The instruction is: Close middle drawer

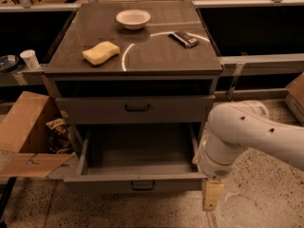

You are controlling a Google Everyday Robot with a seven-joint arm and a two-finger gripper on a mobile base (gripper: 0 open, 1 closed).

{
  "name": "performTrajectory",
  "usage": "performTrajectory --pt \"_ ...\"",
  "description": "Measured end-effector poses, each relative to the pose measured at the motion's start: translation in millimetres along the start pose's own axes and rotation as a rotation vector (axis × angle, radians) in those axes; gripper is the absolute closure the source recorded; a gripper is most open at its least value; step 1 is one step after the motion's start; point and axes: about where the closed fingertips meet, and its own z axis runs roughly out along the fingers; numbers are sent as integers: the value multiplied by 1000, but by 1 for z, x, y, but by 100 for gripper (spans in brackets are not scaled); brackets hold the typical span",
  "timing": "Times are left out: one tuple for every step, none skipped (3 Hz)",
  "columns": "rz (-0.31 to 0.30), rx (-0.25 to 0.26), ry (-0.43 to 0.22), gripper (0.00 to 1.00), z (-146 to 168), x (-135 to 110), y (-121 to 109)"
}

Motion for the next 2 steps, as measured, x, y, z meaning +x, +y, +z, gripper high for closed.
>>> performTrajectory --pt "-50 -33 -24 42 56 7 -13" --pt "-80 -68 -54 66 105 10 -28"
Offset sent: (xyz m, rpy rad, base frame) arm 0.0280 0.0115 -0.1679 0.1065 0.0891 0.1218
